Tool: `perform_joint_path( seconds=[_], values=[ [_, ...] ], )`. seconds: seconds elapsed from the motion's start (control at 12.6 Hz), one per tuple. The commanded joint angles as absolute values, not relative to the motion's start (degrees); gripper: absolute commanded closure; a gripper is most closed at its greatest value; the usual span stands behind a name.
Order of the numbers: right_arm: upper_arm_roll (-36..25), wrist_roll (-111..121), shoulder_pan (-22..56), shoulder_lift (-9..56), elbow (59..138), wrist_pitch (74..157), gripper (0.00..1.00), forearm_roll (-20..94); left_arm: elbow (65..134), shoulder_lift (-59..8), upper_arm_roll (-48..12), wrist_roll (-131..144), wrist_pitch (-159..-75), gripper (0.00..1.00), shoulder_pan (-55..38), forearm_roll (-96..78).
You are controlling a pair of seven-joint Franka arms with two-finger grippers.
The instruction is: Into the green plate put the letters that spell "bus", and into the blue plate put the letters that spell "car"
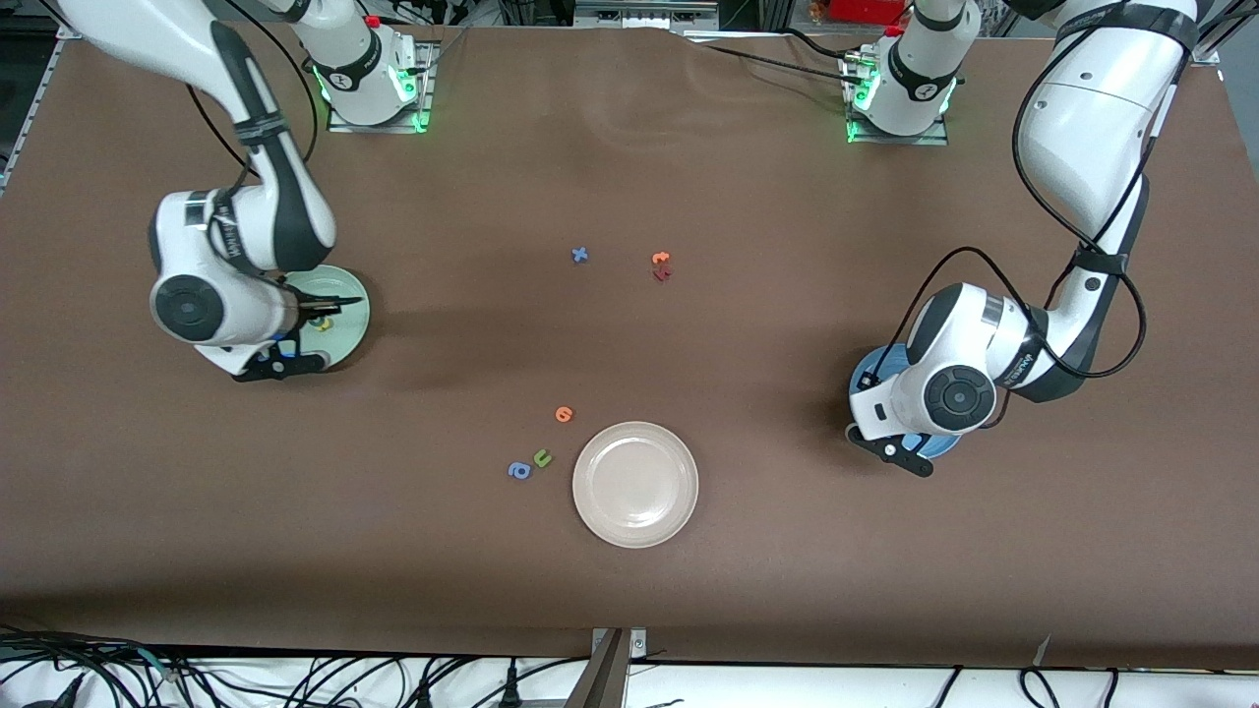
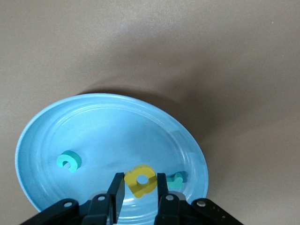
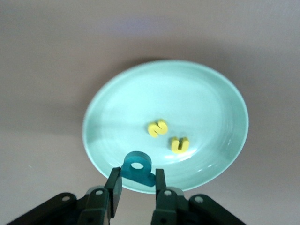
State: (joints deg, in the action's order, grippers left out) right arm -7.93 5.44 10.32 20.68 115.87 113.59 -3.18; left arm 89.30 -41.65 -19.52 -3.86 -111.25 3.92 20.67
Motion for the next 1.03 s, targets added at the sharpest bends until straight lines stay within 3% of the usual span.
perform_joint_path(
  seconds=[0.0, 0.16, 0.24, 0.32, 0.4, 0.55, 0.79, 0.95],
  values=[
    [-9.23, 8.44, 10.81, 19.69, 121.62, 118.45, 0.79, -1.05, 90.71, -37.02, -20.13, -4.31, -108.04, 0.00, 4.48, 21.80],
    [-9.23, 8.35, 10.81, 19.77, 124.01, 121.28, 0.76, -0.97, 90.00, -33.24, -20.13, -4.57, -103.81, 0.00, 5.53, 18.12],
    [-9.23, 8.35, 10.81, 19.86, 124.01, 121.38, 0.57, -0.97, 90.00, -31.31, -20.13, -4.57, -103.62, 0.00, 6.06, 16.45],
    [-9.23, 8.00, 10.81, 19.86, 123.93, 121.38, 0.21, -0.97, 90.00, -28.85, -20.13, -3.87, -103.28, 0.00, 6.24, 16.00],
    [-9.23, 7.65, 10.81, 19.78, 123.32, 120.85, 0.06, -0.97, 90.00, -26.13, -20.13, -3.78, -101.18, 0.00, 6.33, 16.08],
    [-9.05, 7.56, 10.90, 18.38, 121.04, 118.76, 0.02, -0.97, 89.83, -19.98, -20.04, -2.29, -99.06, 0.00, 6.24, 16.26],
    [-9.23, 7.47, 10.90, 17.93, 110.43, 109.20, 0.02, -0.97, 89.56, -12.85, -19.95, -2.11, -97.65, 0.00, 6.33, 15.74],
    [-9.23, 7.47, 10.90, 17.84, 102.69, 102.51, 0.02, -0.79, 89.64, -7.59, -13.41, -2.11, -97.56, 0.00, 3.28, 10.40]
  ],
)
